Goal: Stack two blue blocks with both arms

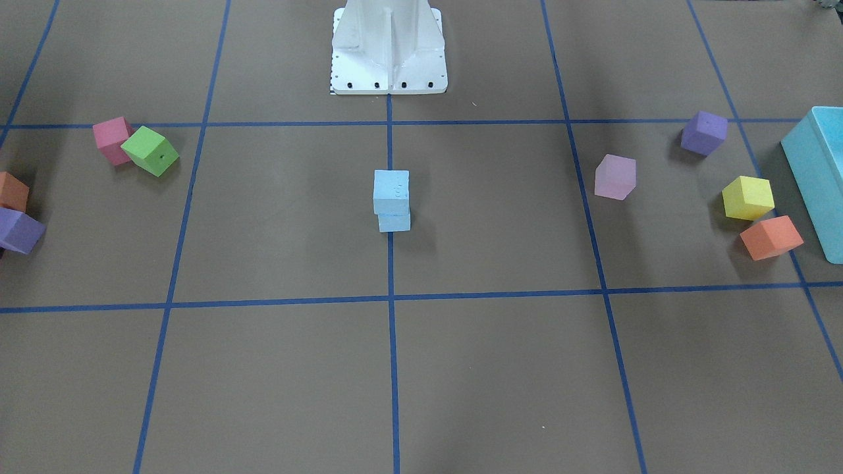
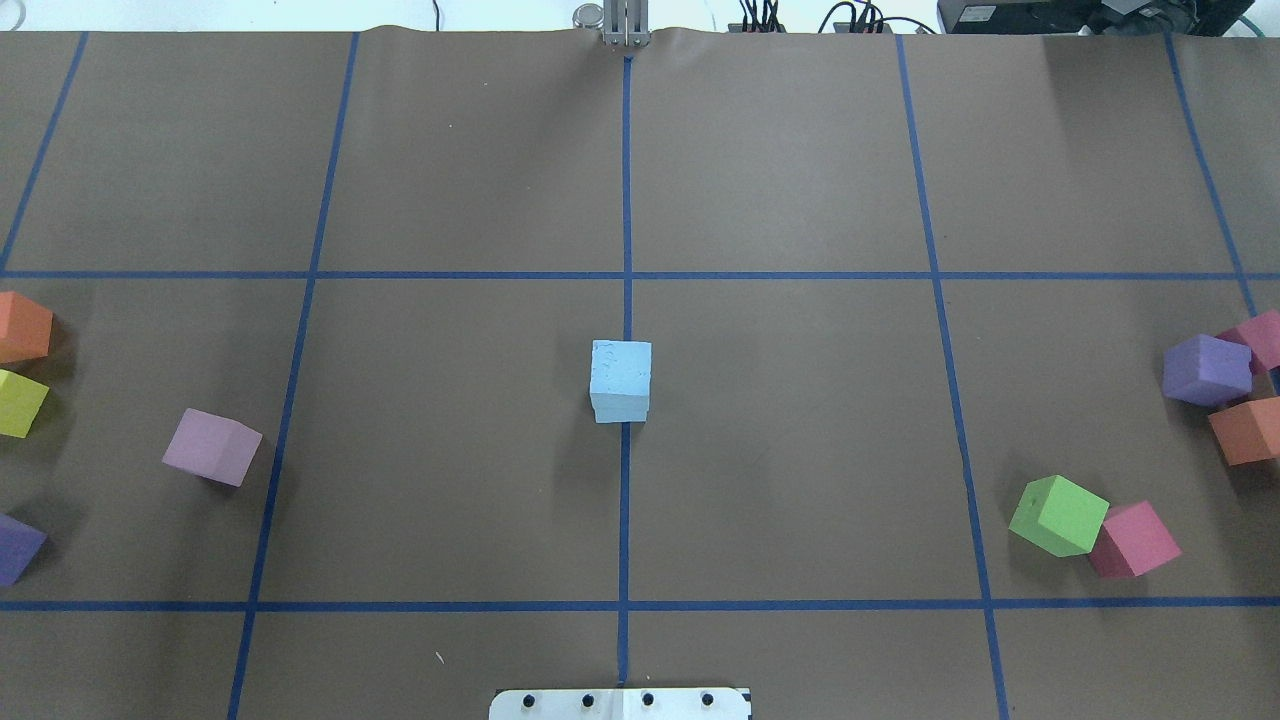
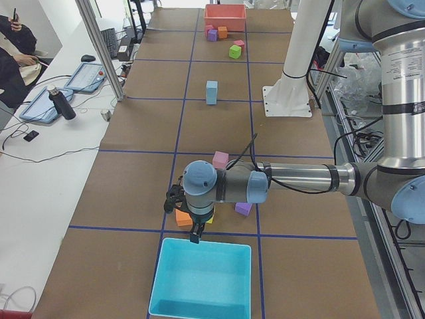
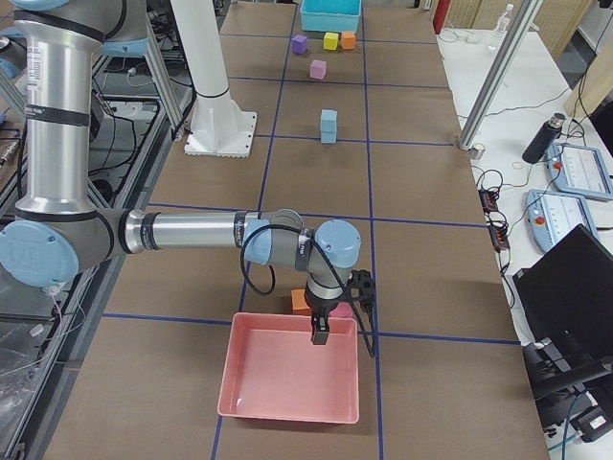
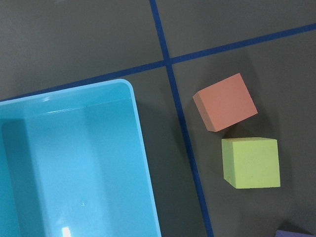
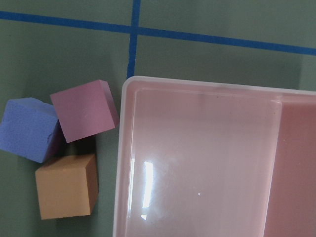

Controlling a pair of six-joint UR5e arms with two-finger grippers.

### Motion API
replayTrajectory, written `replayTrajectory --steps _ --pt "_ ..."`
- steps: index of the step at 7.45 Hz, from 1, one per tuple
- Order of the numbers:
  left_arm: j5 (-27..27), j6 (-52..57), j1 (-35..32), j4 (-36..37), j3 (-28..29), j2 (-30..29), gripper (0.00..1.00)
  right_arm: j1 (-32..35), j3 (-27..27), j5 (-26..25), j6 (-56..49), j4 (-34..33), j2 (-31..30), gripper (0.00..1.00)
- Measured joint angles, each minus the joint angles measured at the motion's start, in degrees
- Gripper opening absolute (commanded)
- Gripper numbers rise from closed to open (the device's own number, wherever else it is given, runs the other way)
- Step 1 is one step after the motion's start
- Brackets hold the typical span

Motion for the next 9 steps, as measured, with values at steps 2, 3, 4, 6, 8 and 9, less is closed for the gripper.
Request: replayTrajectory --steps 2,3,4,6,8,9 --pt "0.03 0.03 0.0 -0.03 0.24 0.67 0.98 0.0 0.16 0.03 0.06 0.0 -0.05 1.0" --pt "0.04 0.02 -0.03 -0.03 0.3 0.75 0.98 -0.01 0.2 0.07 0.07 0.0 -0.08 1.0" --pt "0.04 0.04 -0.04 -0.03 0.34 0.78 0.98 -0.02 0.22 0.09 0.07 0.0 -0.08 1.0" --pt "0.04 0.05 -0.03 -0.03 0.24 0.8 0.98 -0.02 0.19 0.1 0.07 0.0 -0.09 1.0" --pt "0.04 -0.03 -0.01 -0.03 0.12 0.8 0.98 0.01 0.14 0.83 0.07 0.0 -0.14 1.0" --pt "0.04 -0.07 -0.01 -0.03 0.07 0.8 0.98 0.01 0.1 1.23 0.07 0.0 -0.16 1.0"
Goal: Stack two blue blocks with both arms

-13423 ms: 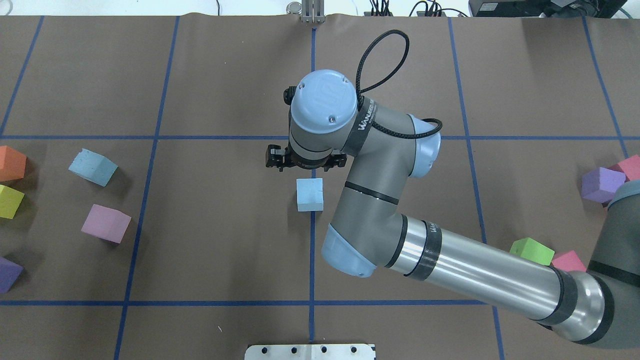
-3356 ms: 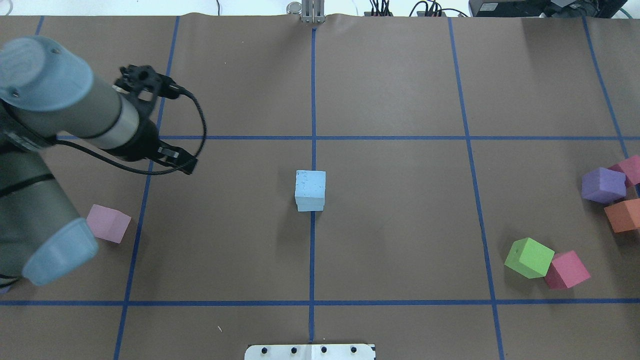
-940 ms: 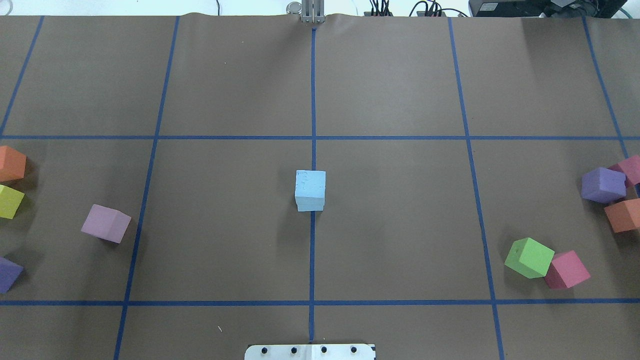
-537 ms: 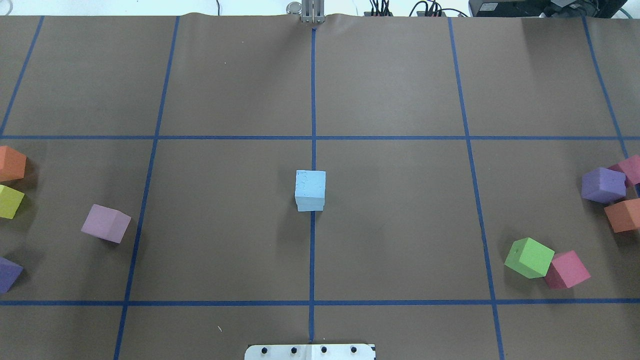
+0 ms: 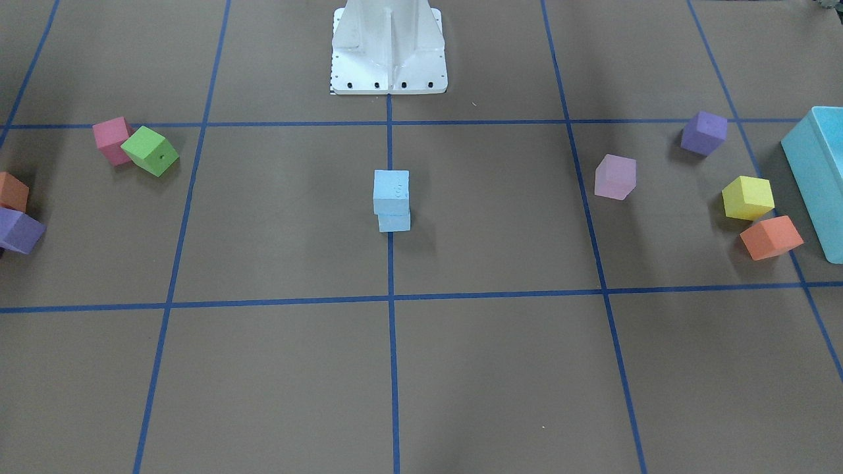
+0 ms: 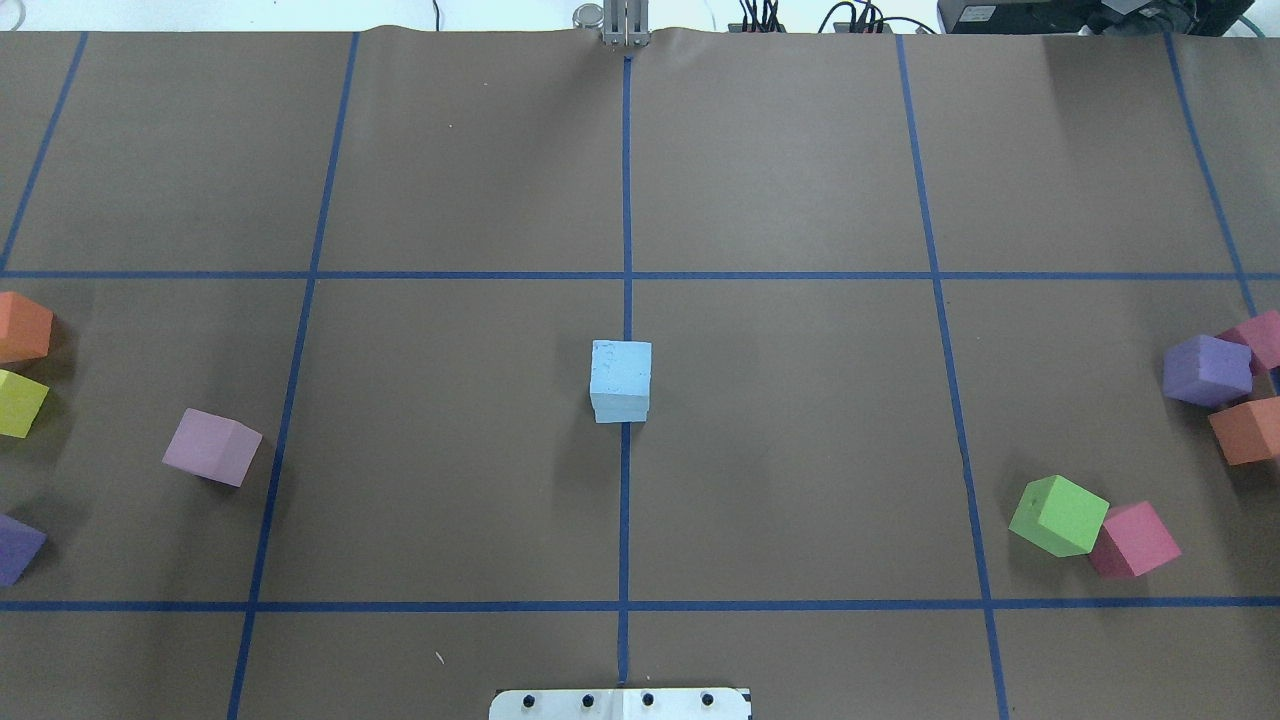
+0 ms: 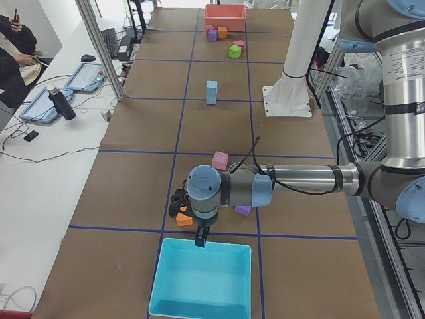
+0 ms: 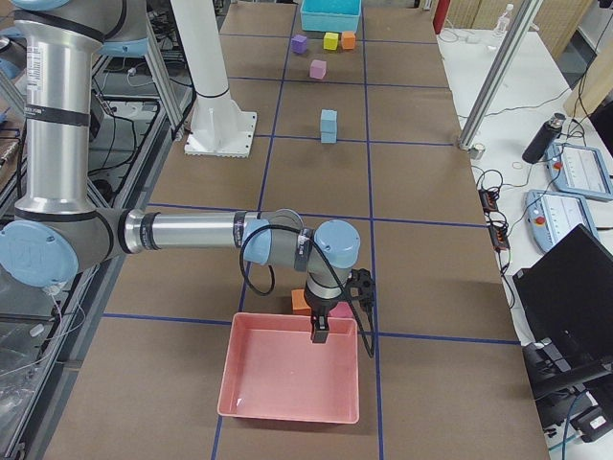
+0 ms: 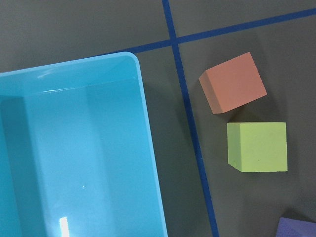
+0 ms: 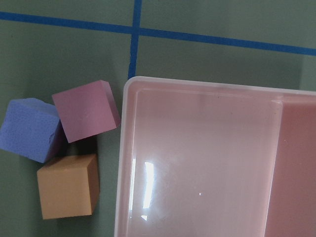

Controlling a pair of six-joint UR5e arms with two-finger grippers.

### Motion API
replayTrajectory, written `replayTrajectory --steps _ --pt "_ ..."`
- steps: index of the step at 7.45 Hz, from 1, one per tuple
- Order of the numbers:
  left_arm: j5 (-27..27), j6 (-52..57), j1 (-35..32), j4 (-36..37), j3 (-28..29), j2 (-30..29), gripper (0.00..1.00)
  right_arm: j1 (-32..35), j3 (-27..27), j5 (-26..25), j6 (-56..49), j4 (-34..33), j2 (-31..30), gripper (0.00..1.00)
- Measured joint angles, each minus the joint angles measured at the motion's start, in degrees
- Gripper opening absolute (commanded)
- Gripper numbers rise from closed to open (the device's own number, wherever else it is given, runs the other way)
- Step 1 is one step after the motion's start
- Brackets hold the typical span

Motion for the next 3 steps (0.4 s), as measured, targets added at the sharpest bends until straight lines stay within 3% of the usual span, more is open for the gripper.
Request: replayTrajectory --steps 3 --pt "0.0 -0.04 0.01 0.0 -0.15 -0.03 0.98 0.0 -0.03 0.27 0.0 0.0 -0.02 1.0"
